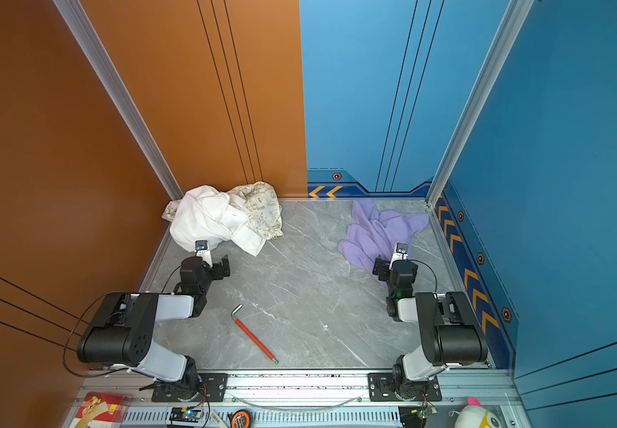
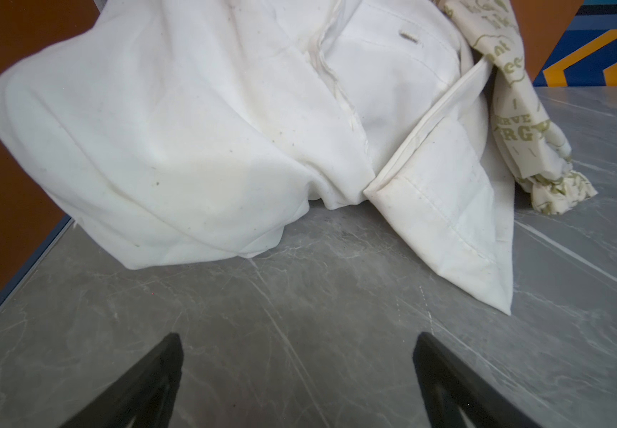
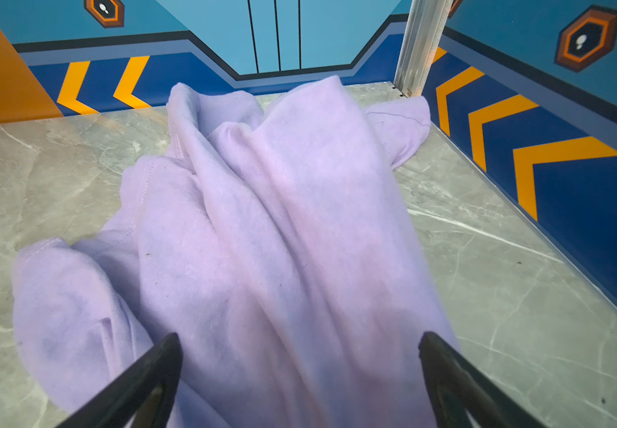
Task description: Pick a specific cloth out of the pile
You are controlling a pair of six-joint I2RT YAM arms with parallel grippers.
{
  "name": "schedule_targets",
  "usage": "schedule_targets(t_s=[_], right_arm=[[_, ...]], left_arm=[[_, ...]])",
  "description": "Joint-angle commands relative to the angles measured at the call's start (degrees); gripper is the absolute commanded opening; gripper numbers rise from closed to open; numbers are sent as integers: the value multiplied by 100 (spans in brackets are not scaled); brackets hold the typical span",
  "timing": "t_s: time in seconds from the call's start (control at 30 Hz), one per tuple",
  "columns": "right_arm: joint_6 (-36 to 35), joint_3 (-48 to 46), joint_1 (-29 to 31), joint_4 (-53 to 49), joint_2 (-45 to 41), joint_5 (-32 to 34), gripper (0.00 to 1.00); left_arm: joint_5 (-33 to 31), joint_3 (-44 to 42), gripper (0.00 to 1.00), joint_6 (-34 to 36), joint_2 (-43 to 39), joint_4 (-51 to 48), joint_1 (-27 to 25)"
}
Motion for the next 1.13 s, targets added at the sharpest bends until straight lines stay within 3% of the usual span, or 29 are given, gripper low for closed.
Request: schedule_targets(t_s=[0.0,1.1], right_arm=[[-111,62,24,197,34,-61,100],[-113,76,28,160,28,-58,100]], left_arm=[[297,-84,98,82,96,383,43],[203,-83,98,125,97,372,-10]])
